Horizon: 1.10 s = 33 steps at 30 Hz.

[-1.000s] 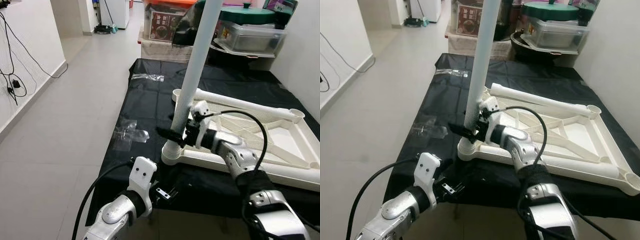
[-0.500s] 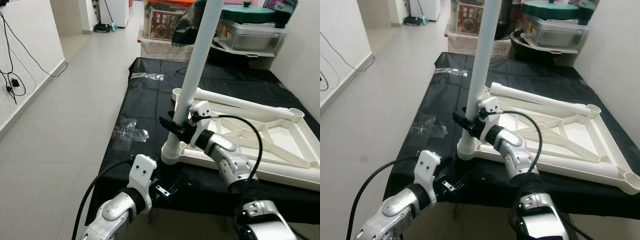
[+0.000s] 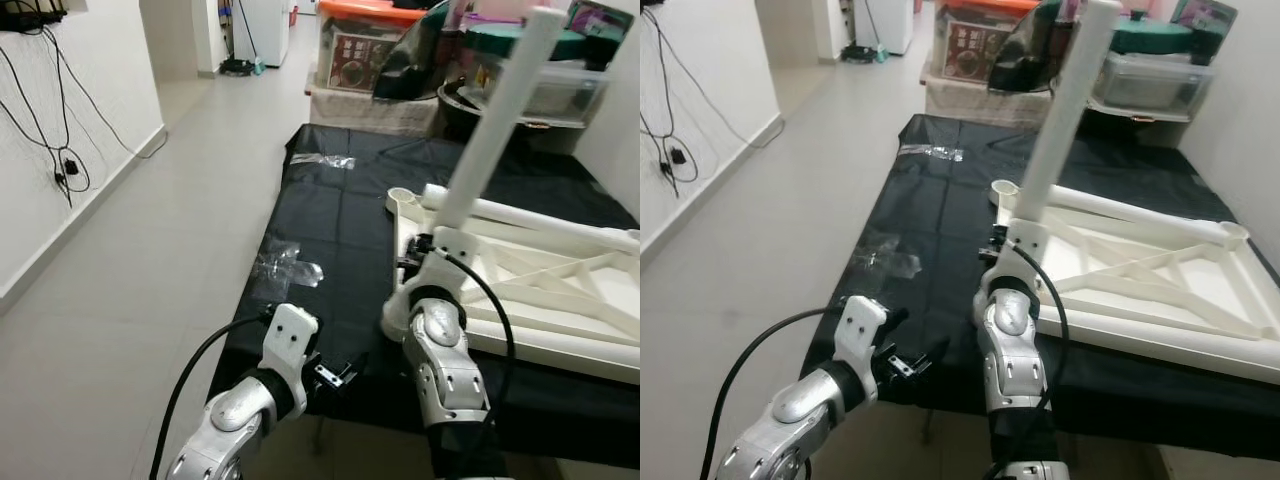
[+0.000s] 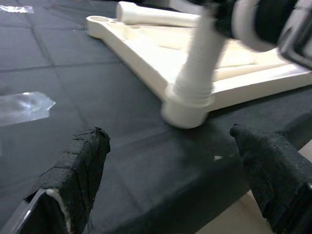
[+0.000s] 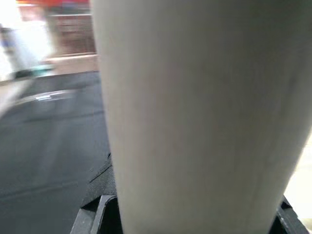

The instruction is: Building children table

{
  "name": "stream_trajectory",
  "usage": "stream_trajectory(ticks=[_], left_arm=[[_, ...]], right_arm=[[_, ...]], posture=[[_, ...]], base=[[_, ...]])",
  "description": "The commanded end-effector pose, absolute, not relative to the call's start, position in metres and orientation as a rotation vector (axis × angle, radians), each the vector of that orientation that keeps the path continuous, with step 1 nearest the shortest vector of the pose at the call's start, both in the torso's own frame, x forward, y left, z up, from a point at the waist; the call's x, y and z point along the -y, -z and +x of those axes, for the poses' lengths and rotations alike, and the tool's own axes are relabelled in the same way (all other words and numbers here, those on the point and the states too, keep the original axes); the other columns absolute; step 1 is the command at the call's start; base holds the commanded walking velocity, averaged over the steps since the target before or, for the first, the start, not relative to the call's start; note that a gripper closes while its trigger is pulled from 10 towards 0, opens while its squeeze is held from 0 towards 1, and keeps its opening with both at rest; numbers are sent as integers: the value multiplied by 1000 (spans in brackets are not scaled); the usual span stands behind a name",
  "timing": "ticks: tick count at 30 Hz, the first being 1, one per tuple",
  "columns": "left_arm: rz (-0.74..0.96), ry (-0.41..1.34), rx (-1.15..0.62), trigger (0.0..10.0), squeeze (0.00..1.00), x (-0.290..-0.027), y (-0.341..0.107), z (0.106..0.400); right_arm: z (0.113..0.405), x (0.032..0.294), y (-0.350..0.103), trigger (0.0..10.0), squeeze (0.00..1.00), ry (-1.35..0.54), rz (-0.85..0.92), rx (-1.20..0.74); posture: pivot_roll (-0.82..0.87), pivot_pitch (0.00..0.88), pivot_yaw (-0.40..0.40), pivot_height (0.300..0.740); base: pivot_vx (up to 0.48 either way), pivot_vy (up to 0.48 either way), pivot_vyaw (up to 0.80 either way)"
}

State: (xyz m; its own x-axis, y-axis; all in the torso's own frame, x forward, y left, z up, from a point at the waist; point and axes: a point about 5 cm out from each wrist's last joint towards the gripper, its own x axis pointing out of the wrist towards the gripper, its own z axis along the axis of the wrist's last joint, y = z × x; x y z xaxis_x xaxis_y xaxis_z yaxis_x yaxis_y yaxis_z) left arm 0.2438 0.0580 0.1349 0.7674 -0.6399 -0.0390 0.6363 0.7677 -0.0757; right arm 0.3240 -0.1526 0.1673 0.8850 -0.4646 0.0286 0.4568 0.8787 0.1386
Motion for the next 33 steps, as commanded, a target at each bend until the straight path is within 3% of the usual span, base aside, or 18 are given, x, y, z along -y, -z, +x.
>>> stream_trajectory(ticks=[1, 4, 5, 7, 8, 14, 15, 16, 17, 22, 33], left_arm=[[-48, 700, -85, 10000, 0, -57, -129, 244], [-48, 696, -91, 10000, 0, -56, -125, 246], [-48, 698, -93, 10000, 0, -55, -124, 247], [-47, 699, -94, 10000, 0, -55, -124, 248], [-46, 698, -96, 10000, 0, -54, -123, 249], [-30, 695, -30, 10000, 0, -52, -127, 251], [-25, 693, -15, 10000, 0, -52, -128, 251], [-40, 705, 0, 10000, 0, -52, -130, 250], [-40, 705, 0, 10000, 0, -52, -130, 250], [-44, 702, 38, 10000, 0, -56, -134, 245], [16, 663, 101, 10000, 0, -68, -141, 242]], right_arm=[[314, 137, -157, 0, 0, 571, 199, -7], [313, 117, -154, 0, 0, 560, 171, -64], [316, 108, -153, 10000, 0, 505, 199, -73], [317, 103, -152, 10000, 0, 466, 223, -77], [320, 96, -157, 10000, 1000, 361, 265, -32], [323, 99, -170, 10000, 1000, 154, 219, 115], [323, 101, -170, 10000, 706, 144, 207, 125], [323, 110, -164, 10000, 0, 77, 196, 110], [323, 110, -164, 10000, 0, 77, 196, 110], [329, 142, -142, 10000, 0, -284, 141, -22], [353, 152, -147, 10000, 0, -675, 23, -136]], posture=[[153, 0, -97, 740], [149, 0, -99, 740], [151, 0, -102, 740], [151, 0, -102, 740], [150, 0, -98, 740], [137, 0, -97, 740], [137, 0, -97, 740], [136, 0, -98, 740], [136, 0, -98, 740], [143, 0, -99, 740], [175, 0, -113, 740]], base=[[0, 0, 0], [0, 0, 0], [0, 0, 0], [0, 0, 0], [0, 0, 0], [0, 0, 0], [0, 0, 0], [0, 0, 0], [0, 0, 0], [0, 0, 0], [0, 0, 0]])
